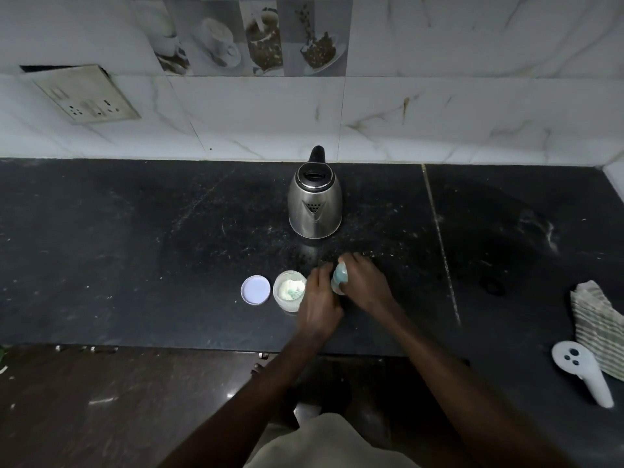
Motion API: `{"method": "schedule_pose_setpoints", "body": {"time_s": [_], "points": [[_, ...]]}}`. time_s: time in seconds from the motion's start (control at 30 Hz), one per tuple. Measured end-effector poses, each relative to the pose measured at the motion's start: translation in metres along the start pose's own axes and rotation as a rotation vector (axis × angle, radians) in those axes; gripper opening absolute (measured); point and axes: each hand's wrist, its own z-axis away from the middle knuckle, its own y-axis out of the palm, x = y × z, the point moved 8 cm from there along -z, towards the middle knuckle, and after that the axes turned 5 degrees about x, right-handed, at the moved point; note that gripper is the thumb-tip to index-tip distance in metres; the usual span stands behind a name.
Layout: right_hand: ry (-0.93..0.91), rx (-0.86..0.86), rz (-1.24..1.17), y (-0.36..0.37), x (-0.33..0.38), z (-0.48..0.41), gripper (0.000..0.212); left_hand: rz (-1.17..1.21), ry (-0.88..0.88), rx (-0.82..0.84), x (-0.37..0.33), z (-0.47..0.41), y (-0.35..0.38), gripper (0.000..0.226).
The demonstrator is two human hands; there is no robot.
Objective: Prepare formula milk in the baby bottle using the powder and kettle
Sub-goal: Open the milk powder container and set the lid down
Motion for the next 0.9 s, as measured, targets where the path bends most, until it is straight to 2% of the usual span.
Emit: {"method": "schedule_pose_setpoints", "body": {"time_s": [0.07,0.17,0.4,0.53,0.9], "points": [[-0.003,-0.02,0.037,0.004,-0.002,0.013,0.055,-0.014,-0.013,0.061,0.01,0.0,0.018,0.07],[0.005,-0.042,0.045,0.009,-0.005,0.025,0.055,0.003,-0.014,0.12,0.016,0.001,0.036,0.06],[0.009,0.018,-0.045,0.006,-0.004,0.028,0.067,0.079,-0.024,0.033,0.017,-0.009,0.033,0.031],[-0.011,0.012,-0.006,-0.001,-0.006,0.03,0.061,0.098,-0.014,0.022,0.018,-0.008,0.026,0.017],[-0.117,0.008,0.058,-0.007,0.005,0.028,0.056,0.169,0.002,0.033,0.02,-0.006,0.018,0.021]]}}
